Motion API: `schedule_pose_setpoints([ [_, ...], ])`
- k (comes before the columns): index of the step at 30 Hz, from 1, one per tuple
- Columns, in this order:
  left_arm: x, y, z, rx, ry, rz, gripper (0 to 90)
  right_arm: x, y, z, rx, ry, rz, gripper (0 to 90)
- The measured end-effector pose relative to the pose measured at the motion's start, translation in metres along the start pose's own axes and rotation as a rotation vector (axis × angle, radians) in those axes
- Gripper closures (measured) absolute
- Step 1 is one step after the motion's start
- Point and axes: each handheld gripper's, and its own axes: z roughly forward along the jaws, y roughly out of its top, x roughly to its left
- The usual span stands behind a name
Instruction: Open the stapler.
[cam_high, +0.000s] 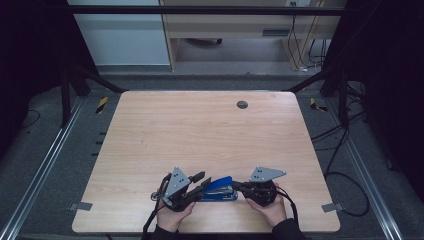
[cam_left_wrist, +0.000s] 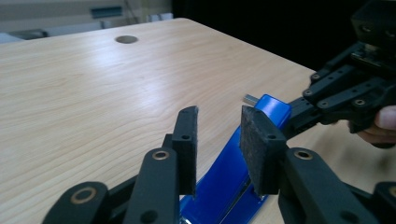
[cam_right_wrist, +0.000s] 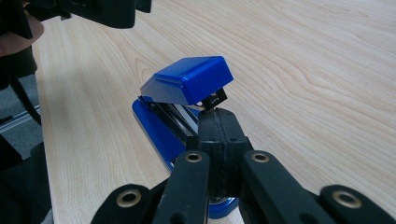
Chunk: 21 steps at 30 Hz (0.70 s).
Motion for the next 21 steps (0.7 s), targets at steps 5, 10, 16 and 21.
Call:
schedule_pose_setpoints([
  [5, -0.012, -0.016, -0.006, -0.036, 0.077, -0.027, 77.0, 0.000, 0.000, 0.000, 0.000, 0.000, 0.002, 90.0],
  [10, -0.024, -0.029, -0.007, -0.058, 0.117, -0.062, 85.4, 0.000, 0.000, 0.000, -0.001, 0.001, 0.004, 90.0],
  [16, -0.042, -0.044, -0.002, -0.049, 0.143, -0.057, 89.2, 0.001, 0.000, 0.000, 0.000, 0.002, 0.004, 90.0],
  [21, -0.052, -0.053, 0.006, -0.025, 0.148, -0.048, 89.7, 0.001, 0.000, 0.000, 0.000, 0.002, 0.004, 90.0],
])
